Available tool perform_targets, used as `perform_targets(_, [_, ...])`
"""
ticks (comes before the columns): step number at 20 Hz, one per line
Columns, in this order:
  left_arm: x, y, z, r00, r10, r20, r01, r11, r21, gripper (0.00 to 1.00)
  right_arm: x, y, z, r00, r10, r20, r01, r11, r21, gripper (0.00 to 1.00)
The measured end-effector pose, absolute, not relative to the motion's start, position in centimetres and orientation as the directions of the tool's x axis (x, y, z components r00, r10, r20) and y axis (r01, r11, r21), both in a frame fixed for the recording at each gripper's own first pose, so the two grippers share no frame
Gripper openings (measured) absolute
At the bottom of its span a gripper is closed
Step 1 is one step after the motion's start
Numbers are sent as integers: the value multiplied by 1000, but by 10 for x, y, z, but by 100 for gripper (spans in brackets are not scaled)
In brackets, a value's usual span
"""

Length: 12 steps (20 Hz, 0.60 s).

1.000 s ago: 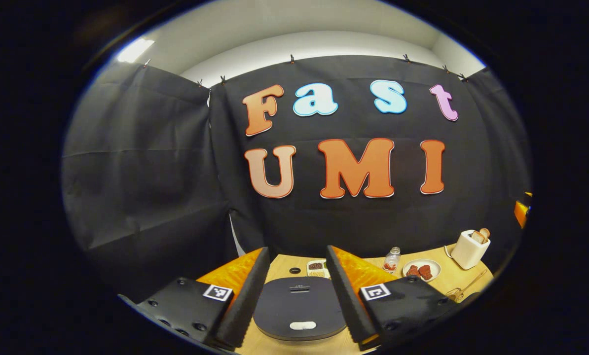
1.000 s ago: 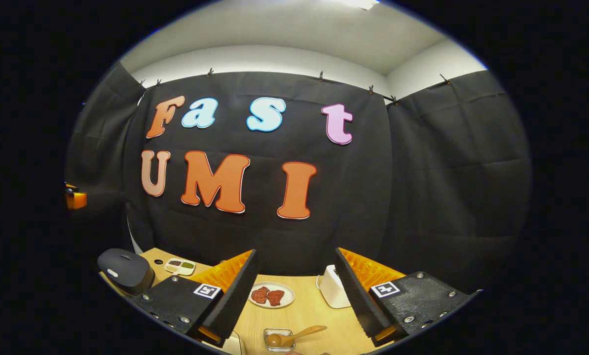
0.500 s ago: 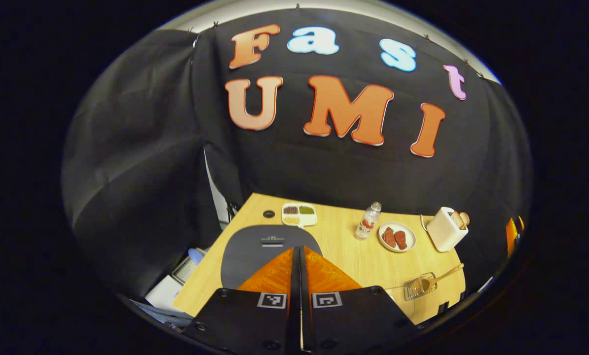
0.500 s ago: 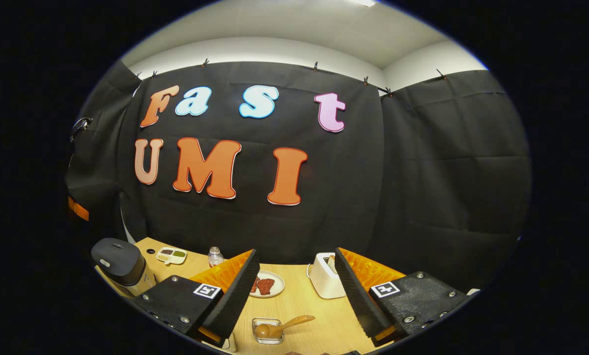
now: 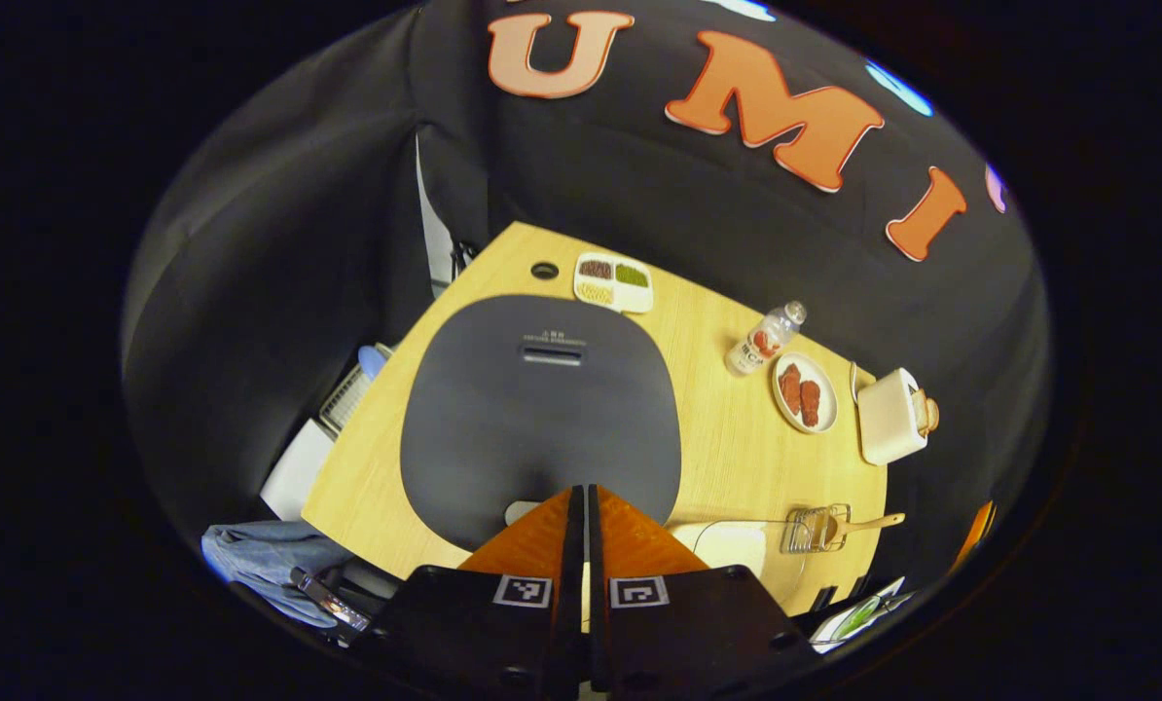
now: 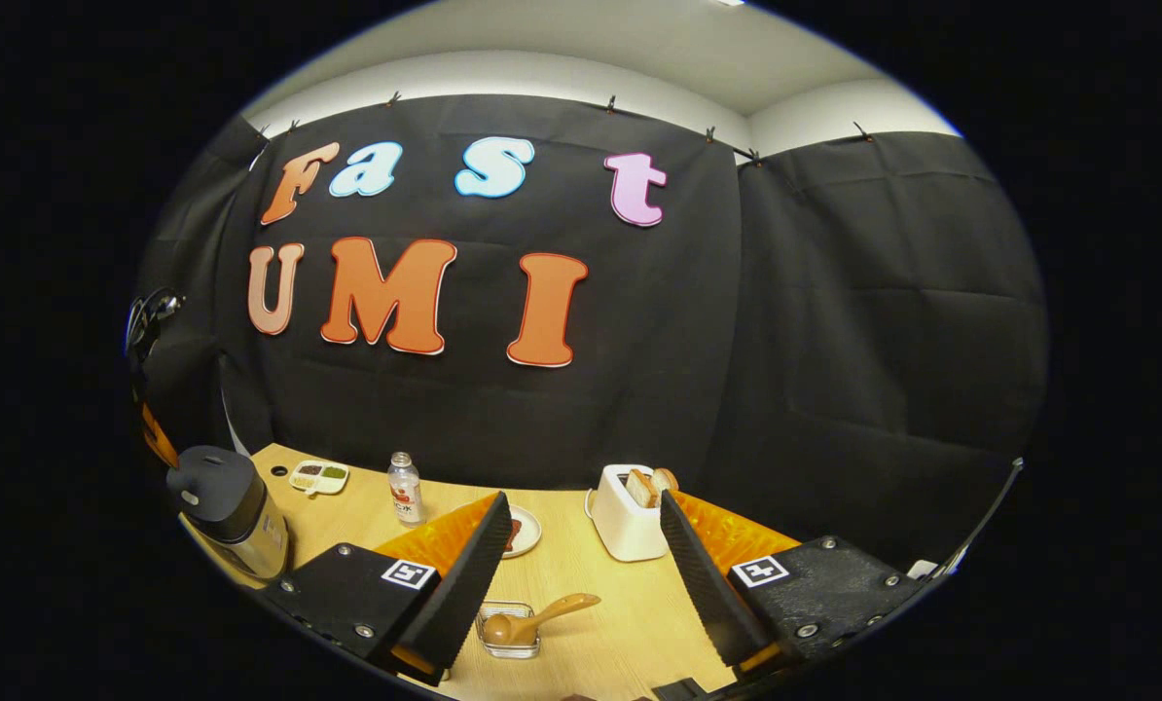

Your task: Close the left gripper, press the button to open the rice cooker; take a wooden spoon from the chopstick holder with the right hand, scoop a spoonful of rice and pour it into the rice cooker, then put the wooden spoon back into the chopstick holder.

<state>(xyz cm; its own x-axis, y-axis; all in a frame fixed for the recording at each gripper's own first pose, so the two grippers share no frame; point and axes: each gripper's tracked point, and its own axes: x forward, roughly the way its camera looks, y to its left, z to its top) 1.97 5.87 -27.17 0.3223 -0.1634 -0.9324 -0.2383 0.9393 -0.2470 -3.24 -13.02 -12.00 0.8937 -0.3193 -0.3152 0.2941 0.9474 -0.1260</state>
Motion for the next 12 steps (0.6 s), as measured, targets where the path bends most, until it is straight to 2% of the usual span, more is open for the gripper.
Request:
perform_targets(2, [14, 62, -292, 261, -178, -949, -269, 930, -249, 9, -39, -130, -129, 882, -327, -340, 301, 945, -128, 95])
perform_targets(6, [9, 67, -314, 218, -186, -958, -297, 922, -247, 8, -48, -134, -140, 860, -350, -371, 317, 937, -148, 95])
perform_targets(11, [6, 69, -318, 220, -153, -963, -273, 939, -211, 8, -55, -136, -154, 839, -368, -401, 336, 930, -150, 95])
perform_targets(12, [12, 71, -320, 245, -138, -960, -256, 946, -201, 7, -58, -136, -158, 833, -371, -411, 338, 929, -153, 95])
